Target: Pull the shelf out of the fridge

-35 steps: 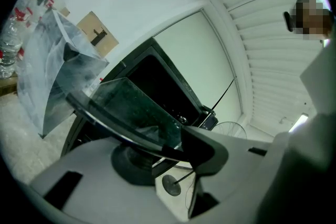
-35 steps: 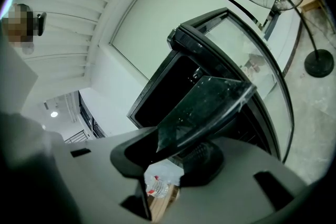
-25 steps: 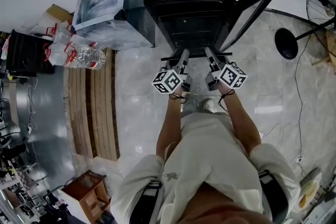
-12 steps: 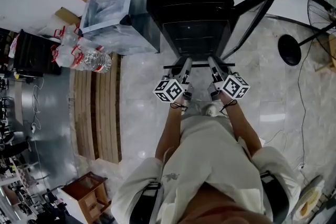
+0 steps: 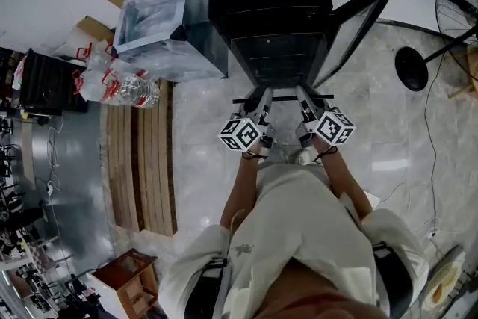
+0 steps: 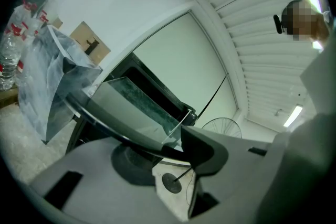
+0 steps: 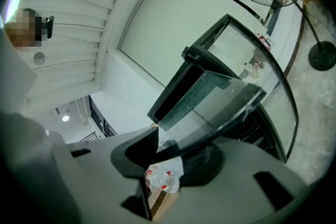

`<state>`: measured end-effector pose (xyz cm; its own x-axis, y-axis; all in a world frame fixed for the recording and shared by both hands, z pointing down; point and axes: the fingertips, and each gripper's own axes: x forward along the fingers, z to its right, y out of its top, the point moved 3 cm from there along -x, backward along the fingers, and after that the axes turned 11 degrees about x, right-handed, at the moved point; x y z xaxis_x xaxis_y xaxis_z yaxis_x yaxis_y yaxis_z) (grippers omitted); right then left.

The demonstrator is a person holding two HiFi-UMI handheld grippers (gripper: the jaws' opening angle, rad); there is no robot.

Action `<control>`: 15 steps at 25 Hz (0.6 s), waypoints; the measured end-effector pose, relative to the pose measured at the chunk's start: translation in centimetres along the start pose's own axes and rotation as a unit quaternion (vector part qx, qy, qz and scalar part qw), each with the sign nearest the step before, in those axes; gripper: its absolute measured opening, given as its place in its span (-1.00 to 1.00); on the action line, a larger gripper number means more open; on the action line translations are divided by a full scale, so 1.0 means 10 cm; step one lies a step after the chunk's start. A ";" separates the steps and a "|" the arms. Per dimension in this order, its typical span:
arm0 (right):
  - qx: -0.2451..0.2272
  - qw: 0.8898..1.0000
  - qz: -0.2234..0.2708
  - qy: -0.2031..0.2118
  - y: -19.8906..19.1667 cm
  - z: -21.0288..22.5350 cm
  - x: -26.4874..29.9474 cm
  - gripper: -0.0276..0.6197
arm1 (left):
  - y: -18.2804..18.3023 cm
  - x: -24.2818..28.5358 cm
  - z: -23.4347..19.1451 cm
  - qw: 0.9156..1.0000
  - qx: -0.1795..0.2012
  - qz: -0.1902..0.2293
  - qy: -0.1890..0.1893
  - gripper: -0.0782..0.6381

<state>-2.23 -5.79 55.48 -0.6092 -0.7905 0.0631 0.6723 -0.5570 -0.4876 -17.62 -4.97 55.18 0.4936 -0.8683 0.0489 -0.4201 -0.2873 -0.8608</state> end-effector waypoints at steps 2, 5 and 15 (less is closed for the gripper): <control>-0.001 1.000 -0.001 -0.002 -0.03 -0.01 0.01 -0.58 | 0.00 -0.02 -0.02 1.000 -0.002 -0.001 -0.003 -0.37; -0.003 1.000 -0.003 -0.005 -0.05 -0.01 0.01 -0.58 | -0.01 -0.03 -0.04 1.000 -0.005 -0.003 -0.006 -0.37; -0.003 1.000 0.000 0.000 0.01 0.02 -0.16 -0.58 | -0.08 -0.04 0.13 1.000 -0.002 -0.001 -0.008 -0.37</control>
<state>-1.07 -4.61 55.47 -0.6096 -0.7901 0.0640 0.6690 -0.5561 -0.4931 -16.48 -3.91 55.21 0.5067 -0.8611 0.0416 -0.4218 -0.2896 -0.8592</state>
